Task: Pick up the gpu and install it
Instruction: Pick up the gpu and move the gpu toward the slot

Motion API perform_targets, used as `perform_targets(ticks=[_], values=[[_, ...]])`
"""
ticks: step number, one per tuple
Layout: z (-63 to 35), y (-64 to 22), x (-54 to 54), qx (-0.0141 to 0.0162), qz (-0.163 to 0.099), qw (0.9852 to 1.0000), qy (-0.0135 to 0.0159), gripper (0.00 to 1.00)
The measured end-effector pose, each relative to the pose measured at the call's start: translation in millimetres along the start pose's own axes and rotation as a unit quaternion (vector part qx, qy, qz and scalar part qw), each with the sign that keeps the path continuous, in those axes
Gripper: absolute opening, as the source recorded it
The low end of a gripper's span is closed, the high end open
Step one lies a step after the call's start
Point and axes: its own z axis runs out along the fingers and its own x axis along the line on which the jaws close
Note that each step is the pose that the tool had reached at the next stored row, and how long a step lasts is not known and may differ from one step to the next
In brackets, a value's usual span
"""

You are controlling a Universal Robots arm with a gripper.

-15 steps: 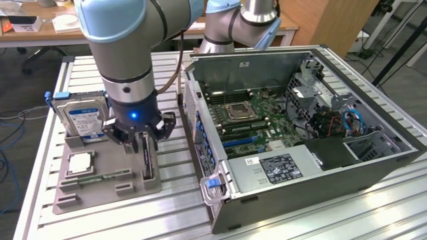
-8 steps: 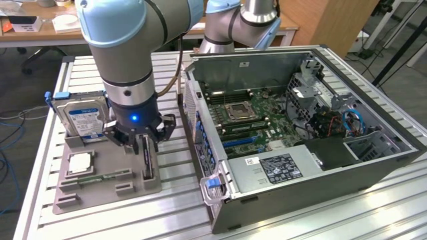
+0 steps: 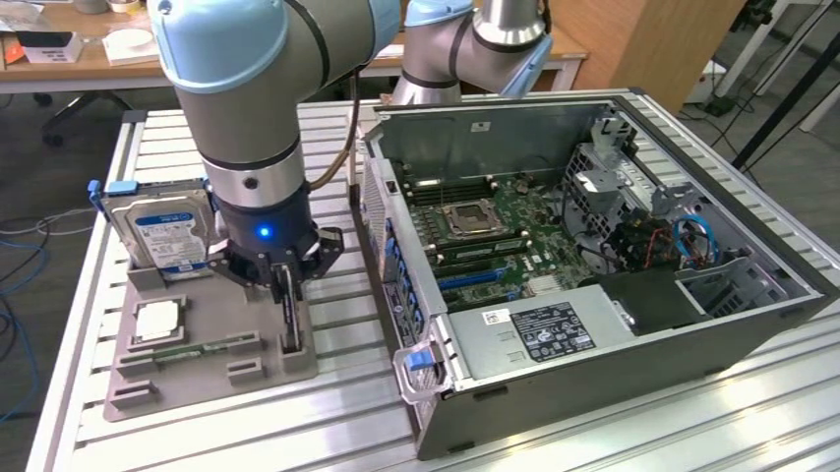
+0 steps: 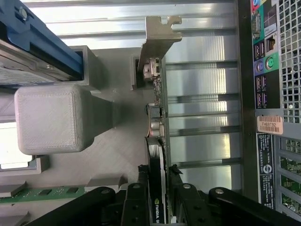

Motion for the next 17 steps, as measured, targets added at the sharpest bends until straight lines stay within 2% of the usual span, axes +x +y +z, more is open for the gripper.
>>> perform_targets(ticks=[17], values=[[0.0,0.0,0.0,0.0000,0.000,1.0000,0.0000,0.26]])
